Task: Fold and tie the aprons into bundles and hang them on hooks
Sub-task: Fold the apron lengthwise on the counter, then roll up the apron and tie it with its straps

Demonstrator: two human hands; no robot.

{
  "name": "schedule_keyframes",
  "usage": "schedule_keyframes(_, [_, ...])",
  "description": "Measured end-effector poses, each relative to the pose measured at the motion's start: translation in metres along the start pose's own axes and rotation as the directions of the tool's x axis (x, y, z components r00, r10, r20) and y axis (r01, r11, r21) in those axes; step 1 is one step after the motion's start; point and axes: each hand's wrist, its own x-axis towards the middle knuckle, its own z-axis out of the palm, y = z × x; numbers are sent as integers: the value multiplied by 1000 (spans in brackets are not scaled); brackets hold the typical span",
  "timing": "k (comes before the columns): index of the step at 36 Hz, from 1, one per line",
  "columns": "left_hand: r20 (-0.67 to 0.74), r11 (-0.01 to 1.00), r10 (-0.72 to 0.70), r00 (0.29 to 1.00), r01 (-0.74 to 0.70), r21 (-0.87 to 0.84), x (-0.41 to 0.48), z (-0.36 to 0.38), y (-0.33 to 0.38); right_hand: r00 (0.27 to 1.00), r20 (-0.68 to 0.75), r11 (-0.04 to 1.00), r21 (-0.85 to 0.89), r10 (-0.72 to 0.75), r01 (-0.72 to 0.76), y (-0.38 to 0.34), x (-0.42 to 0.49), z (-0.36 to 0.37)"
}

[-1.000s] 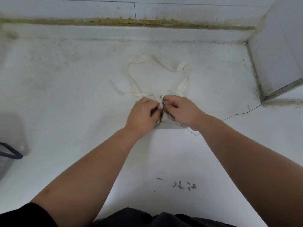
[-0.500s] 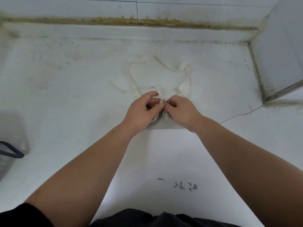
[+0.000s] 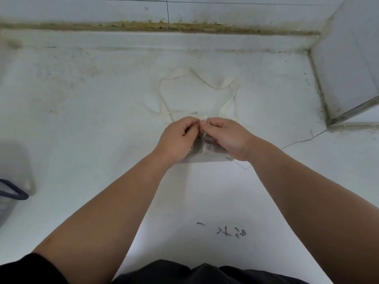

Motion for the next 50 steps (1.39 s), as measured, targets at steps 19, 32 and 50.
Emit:
schedule_keyframes(19, [162, 969, -158, 974, 185, -165, -3, -15, 3, 999, -43, 959, -280, 17, -29, 1, -2, -4])
schedule_keyframes(32, [212, 974, -142, 967, 175, -142, -1, -17, -4, 991, 77, 988, 98, 112, -120, -1, 3, -2])
schedule_keyframes(50, [215, 894, -162, 963, 235, -381, 10, -21, -13, 993, 50, 956, -279, 111, -93, -2, -4, -2])
